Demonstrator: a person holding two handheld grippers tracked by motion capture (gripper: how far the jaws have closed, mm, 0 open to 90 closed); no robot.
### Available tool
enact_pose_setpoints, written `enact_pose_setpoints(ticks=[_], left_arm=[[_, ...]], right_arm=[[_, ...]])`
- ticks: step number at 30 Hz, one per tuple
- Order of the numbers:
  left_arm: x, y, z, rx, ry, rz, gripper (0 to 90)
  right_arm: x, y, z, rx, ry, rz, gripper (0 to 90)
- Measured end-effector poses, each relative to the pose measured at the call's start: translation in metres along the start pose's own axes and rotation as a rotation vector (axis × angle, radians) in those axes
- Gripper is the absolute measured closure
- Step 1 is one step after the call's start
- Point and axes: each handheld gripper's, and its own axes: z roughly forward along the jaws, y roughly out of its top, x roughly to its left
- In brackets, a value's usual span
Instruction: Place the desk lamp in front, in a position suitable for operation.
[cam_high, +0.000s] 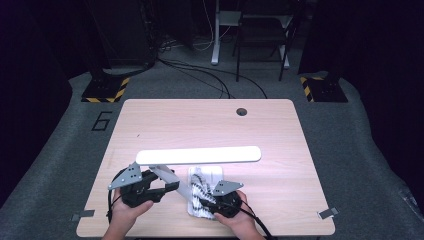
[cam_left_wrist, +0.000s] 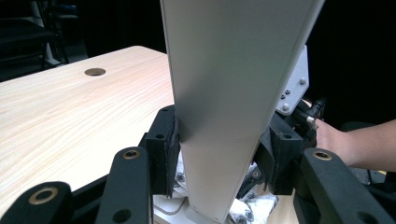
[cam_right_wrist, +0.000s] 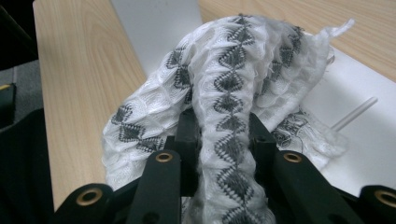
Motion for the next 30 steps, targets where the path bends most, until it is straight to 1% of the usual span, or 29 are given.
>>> enact_pose_setpoints(ticks=[2,3,4,6,7,8,10,12,13,14,15,17,19,21,22,24,26,27,29,30], left_arm=[[0.0,0.0,0.0,-0.001,0.002,0.0,54.5],[0.0,0.0,0.0,-0.001,0.001,0.0,54.5],[0.0,0.0,0.0,0.0,0.002,0.001,54.6],[0.0,0.0,0.0,0.003,0.004,0.006,54.5],[-0.001,0.0,0.0,0.003,0.005,0.006,54.5],[-0.001,0.0,0.0,0.004,0.006,0.006,54.5],[-0.001,0.0,0.0,0.002,0.008,0.003,54.5],[-0.001,0.0,0.0,0.0,0.008,0.001,54.6],[-0.001,0.0,0.0,0.0,0.009,0.001,54.6],[-0.001,-0.001,0.0,0.0,0.009,0.002,54.5],[-0.001,-0.001,0.0,0.0,0.009,0.002,54.6],[-0.001,-0.001,0.0,-0.001,0.009,0.001,54.6],[-0.001,-0.001,0.0,-0.003,0.009,0.001,54.6],[-0.001,-0.001,0.0,-0.003,0.012,0.001,54.5],[0.0,-0.002,0.0,-0.005,0.006,0.0,54.5],[0.0,-0.002,-0.001,-0.007,0.006,-0.001,54.5],[0.0,-0.002,0.0,-0.007,0.005,0.0,54.5],[0.0,-0.002,0.0,-0.009,0.004,-0.001,54.5],[0.0,-0.002,0.0,-0.01,0.004,0.0,54.5],[0.0,-0.002,0.0,-0.01,0.004,0.0,54.5]], right_arm=[[-0.001,0.002,0.0,-0.011,0.014,0.021,72.0],[-0.001,0.004,-0.001,-0.017,0.022,0.04,72.1],[-0.001,0.006,-0.002,-0.03,0.026,0.042,72.1],[0.001,0.011,-0.003,-0.042,0.027,0.034,72.1],[0.002,0.017,-0.004,-0.057,0.031,0.027,72.1],[0.004,0.019,-0.005,-0.069,0.035,0.033,72.1],[0.008,0.027,-0.008,-0.096,0.039,0.021,72.1],[0.011,0.033,-0.01,-0.122,0.029,0.013,72.1],[0.013,0.037,-0.012,-0.141,0.034,0.0,72.0],[0.015,0.04,-0.014,-0.149,0.032,0.01,72.0],[0.016,0.043,-0.015,-0.166,0.033,0.0,71.9],[0.018,0.048,-0.018,-0.187,0.042,-0.002,71.6],[0.02,0.052,-0.019,-0.2,0.037,-0.006,71.4],[0.02,0.053,-0.02,-0.201,0.038,-0.019,71.2],[0.021,0.052,-0.019,-0.202,0.037,-0.008,71.2],[0.019,0.049,-0.018,-0.192,0.041,-0.013,71.2],[0.017,0.044,-0.015,-0.17,0.03,-0.014,71.3],[0.015,0.039,-0.013,-0.147,0.02,-0.023,71.3],[0.014,0.031,-0.009,-0.108,0.004,-0.018,71.3],[0.012,0.026,-0.007,-0.088,-0.006,-0.024,71.4]])
